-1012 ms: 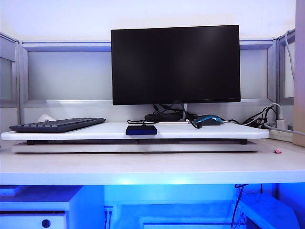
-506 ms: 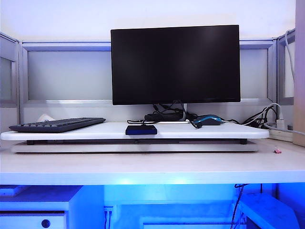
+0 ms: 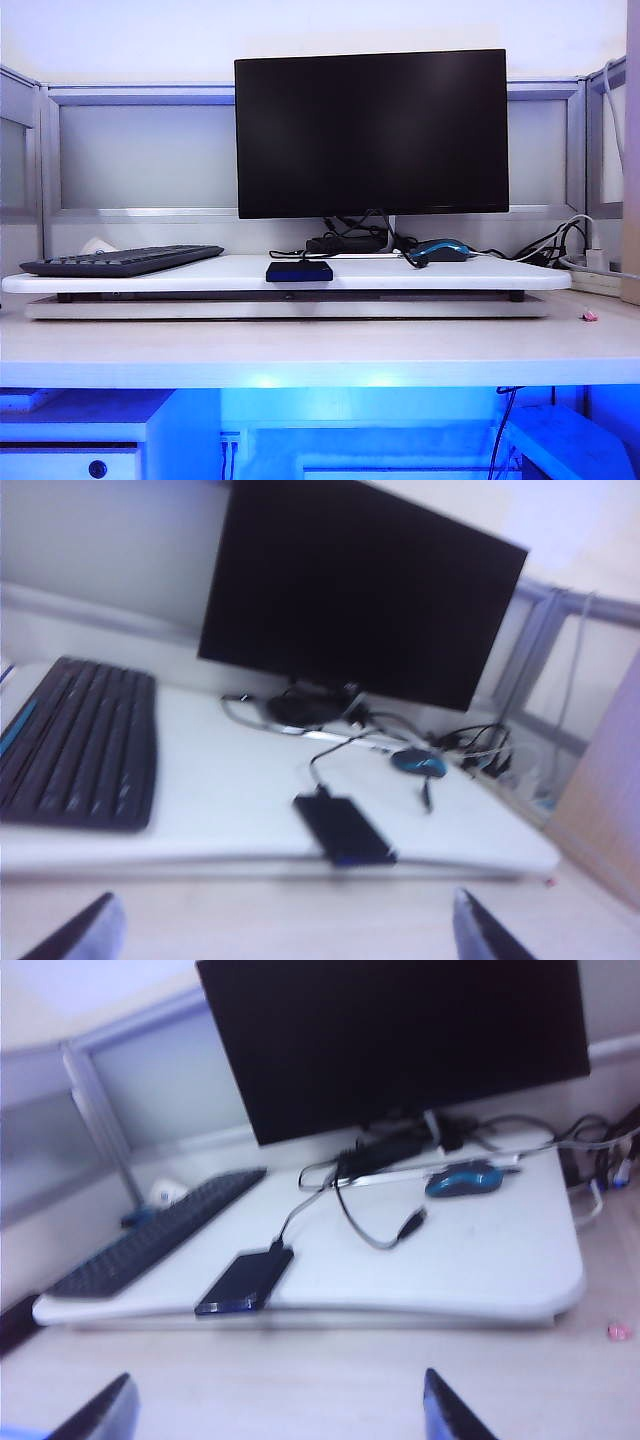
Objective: Unplug the data cable of the portable hard drive.
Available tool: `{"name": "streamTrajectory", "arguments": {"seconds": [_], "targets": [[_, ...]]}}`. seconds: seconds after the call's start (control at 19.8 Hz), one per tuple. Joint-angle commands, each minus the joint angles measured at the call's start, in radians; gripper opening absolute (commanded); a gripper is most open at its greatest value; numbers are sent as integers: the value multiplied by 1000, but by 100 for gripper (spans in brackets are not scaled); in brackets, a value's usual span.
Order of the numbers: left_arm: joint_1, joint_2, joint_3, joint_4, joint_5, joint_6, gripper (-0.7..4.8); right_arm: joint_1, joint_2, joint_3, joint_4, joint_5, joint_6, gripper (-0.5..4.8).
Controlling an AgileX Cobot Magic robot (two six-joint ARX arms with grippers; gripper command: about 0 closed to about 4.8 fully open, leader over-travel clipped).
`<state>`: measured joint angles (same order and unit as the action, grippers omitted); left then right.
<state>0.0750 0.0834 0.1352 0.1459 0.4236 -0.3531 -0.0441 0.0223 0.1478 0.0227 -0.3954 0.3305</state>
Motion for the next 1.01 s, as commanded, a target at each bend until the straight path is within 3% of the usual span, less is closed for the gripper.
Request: {"name": "streamTrajectory", "arguments": {"seconds": [0.05, 0.15, 0.25, 0.46, 0.61, 1.01], "targets": [[0, 108, 106, 23, 8, 14, 452, 0, 65, 60, 13, 12, 4, 376], [0, 214, 185, 48, 14, 15, 469, 0, 121, 111, 16, 12, -24, 409], [0, 307, 238, 106, 54, -24, 469, 0, 178, 166, 35, 12, -44, 410], [-2, 533, 312, 317, 113, -202, 479, 1, 350, 318, 43, 3, -48, 410], [-35, 706, 320, 521, 112, -325, 479, 1, 525, 412, 54, -61, -59, 410], [-200, 1165, 322, 935, 40, -604, 479, 2, 787, 446, 199, -78, -68, 452]]}}
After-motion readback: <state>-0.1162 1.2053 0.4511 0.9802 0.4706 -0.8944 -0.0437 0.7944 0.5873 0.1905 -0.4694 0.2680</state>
